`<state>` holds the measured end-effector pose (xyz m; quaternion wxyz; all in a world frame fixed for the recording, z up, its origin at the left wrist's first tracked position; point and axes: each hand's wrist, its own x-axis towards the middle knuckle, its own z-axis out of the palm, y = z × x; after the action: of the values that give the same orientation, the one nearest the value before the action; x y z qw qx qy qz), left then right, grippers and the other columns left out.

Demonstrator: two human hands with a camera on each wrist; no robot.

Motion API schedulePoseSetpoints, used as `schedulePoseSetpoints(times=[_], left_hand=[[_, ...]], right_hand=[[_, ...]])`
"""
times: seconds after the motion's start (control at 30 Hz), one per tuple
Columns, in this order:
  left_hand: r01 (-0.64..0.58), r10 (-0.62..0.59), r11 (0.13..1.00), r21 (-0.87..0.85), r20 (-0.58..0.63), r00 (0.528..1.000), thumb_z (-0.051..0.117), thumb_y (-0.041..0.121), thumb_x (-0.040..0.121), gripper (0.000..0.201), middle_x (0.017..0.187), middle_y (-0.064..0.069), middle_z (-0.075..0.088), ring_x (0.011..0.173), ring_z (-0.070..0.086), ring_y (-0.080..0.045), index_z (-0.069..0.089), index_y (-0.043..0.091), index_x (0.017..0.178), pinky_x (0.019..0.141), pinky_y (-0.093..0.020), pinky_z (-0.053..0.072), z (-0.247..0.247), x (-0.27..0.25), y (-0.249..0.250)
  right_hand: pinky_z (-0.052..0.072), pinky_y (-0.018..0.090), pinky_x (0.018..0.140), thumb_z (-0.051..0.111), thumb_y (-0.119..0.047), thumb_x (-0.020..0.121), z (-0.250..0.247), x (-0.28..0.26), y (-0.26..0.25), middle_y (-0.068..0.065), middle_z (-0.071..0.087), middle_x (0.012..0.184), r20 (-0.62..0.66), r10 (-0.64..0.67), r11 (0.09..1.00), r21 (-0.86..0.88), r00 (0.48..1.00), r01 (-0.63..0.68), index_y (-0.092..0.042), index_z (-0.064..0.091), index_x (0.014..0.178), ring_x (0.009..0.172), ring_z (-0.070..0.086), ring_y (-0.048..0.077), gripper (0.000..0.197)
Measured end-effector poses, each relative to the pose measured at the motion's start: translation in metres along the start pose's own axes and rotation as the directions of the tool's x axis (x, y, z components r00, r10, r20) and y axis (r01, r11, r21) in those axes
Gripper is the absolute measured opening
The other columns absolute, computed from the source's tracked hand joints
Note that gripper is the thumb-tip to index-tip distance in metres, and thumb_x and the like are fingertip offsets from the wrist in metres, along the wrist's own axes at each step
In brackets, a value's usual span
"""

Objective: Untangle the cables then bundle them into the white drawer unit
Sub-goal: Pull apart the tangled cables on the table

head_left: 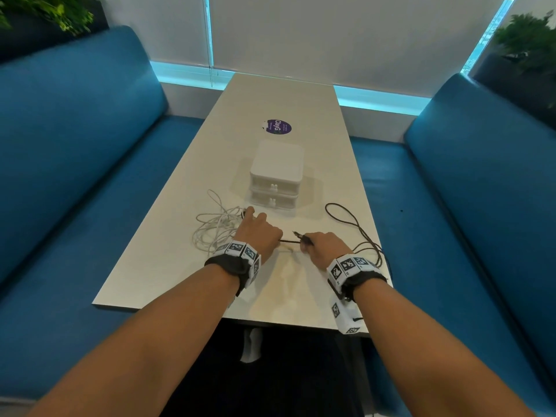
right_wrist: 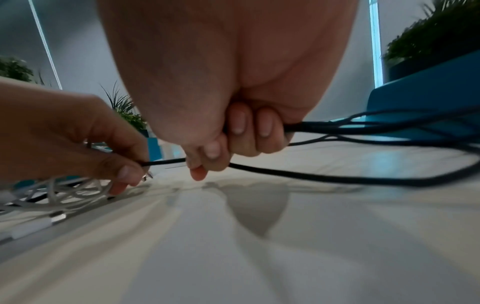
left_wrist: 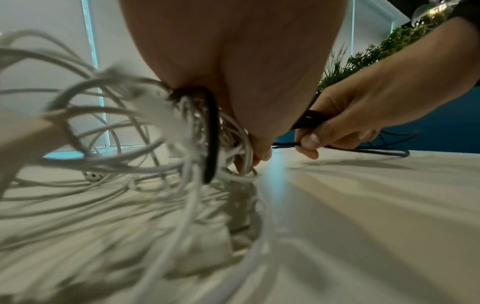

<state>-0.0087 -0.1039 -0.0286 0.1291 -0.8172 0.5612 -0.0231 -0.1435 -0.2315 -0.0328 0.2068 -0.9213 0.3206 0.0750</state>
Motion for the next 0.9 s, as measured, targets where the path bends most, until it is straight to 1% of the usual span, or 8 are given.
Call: schedulePoseSetpoints(times=[0.13, 0.3, 0.37, 0.47, 0.53, 0.67, 0.8, 0.9], left_hand=[[0.003, -0.002, 1.000, 0.030, -0.044, 0.999, 0.047, 0.026, 0.101, 0.020, 0.094, 0.006, 0.069, 0.111, 0.052, -0.026, 0.066, 0.028, 0.104, 0.111, -0.054, 0.019, 0.004, 0.003, 0.002], [-0.001, 0.008, 0.997, 0.078, -0.095, 0.995, 0.053, 0.016, 0.088, 0.025, 0.106, 0.004, 0.062, 0.111, 0.051, -0.026, 0.063, 0.025, 0.110, 0.110, -0.057, 0.021, 0.006, -0.001, 0.002], [-0.002, 0.010, 0.997, 0.076, -0.093, 0.996, 0.059, 0.016, 0.084, 0.033, 0.115, 0.001, 0.056, 0.112, 0.049, -0.026, 0.058, 0.023, 0.116, 0.109, -0.054, 0.024, 0.007, -0.004, 0.002], [0.026, -0.017, 0.998, 0.058, -0.141, 0.990, 0.066, 0.018, 0.075, 0.055, 0.129, -0.007, 0.044, 0.113, 0.048, -0.028, 0.045, 0.017, 0.126, 0.107, -0.051, 0.029, 0.008, -0.008, 0.001], [0.018, -0.011, 0.999, 0.040, -0.169, 0.986, 0.063, 0.019, 0.074, 0.055, 0.128, -0.007, 0.043, 0.111, 0.048, -0.029, 0.043, 0.017, 0.125, 0.107, -0.051, 0.030, 0.007, -0.012, -0.001], [0.018, -0.016, 1.000, 0.021, -0.107, 0.994, 0.055, 0.030, 0.082, 0.046, 0.121, -0.004, 0.049, 0.115, 0.046, -0.028, 0.044, 0.024, 0.126, 0.111, -0.054, 0.023, 0.007, -0.015, -0.007], [0.091, -0.080, 0.988, 0.122, -0.089, 0.993, 0.062, 0.037, 0.080, 0.052, 0.120, -0.004, 0.058, 0.121, 0.046, -0.031, 0.047, 0.027, 0.129, 0.114, -0.059, 0.011, 0.000, -0.011, -0.011], [0.122, -0.111, 0.981, 0.148, -0.078, 0.991, 0.064, 0.035, 0.081, 0.048, 0.114, -0.004, 0.064, 0.121, 0.047, -0.031, 0.049, 0.026, 0.126, 0.113, -0.059, 0.009, -0.008, -0.009, -0.013]], right_hand=[[0.048, 0.031, 0.066, 0.044, -0.032, 0.099, -0.015, -0.001, 0.011, 0.004, 0.061, 0.085, -0.049, 0.066, 0.992, -0.101, 0.997, -0.071, -0.024, 0.065, 0.102, 0.075, 0.059, 0.026, 0.022], [0.050, 0.033, 0.070, 0.041, -0.033, 0.100, -0.018, -0.001, 0.017, 0.003, 0.060, 0.085, -0.060, 0.091, 0.983, -0.156, 0.994, -0.099, -0.022, 0.065, 0.107, 0.077, 0.061, 0.026, 0.027], [0.049, 0.032, 0.068, 0.040, -0.034, 0.101, -0.015, 0.000, 0.018, 0.002, 0.058, 0.082, -0.077, 0.099, 0.981, -0.160, 0.992, -0.110, -0.021, 0.065, 0.108, 0.076, 0.061, 0.026, 0.029], [0.053, 0.034, 0.073, 0.039, -0.037, 0.102, -0.011, -0.001, 0.019, 0.002, 0.057, 0.087, -0.094, 0.098, 0.971, -0.207, 0.991, -0.116, -0.022, 0.064, 0.113, 0.079, 0.060, 0.027, 0.031], [0.053, 0.034, 0.074, 0.038, -0.037, 0.103, -0.009, -0.001, 0.021, 0.001, 0.057, 0.089, -0.101, 0.100, 0.965, -0.234, 0.990, -0.121, -0.022, 0.063, 0.116, 0.079, 0.060, 0.026, 0.032], [0.051, 0.033, 0.071, 0.038, -0.038, 0.104, -0.008, 0.001, 0.024, 0.002, 0.058, 0.090, -0.088, 0.109, 0.962, -0.242, 0.990, -0.127, -0.023, 0.062, 0.117, 0.079, 0.060, 0.025, 0.032], [0.053, 0.034, 0.072, 0.036, -0.038, 0.103, -0.010, 0.001, 0.024, 0.002, 0.060, 0.091, -0.076, 0.087, 0.951, -0.289, 0.993, -0.106, -0.023, 0.062, 0.115, 0.080, 0.062, 0.025, 0.032], [0.055, 0.035, 0.075, 0.035, -0.038, 0.103, -0.014, 0.001, 0.022, 0.002, 0.060, 0.092, -0.074, 0.081, 0.945, -0.312, 0.994, -0.100, -0.023, 0.062, 0.116, 0.081, 0.063, 0.025, 0.033]])
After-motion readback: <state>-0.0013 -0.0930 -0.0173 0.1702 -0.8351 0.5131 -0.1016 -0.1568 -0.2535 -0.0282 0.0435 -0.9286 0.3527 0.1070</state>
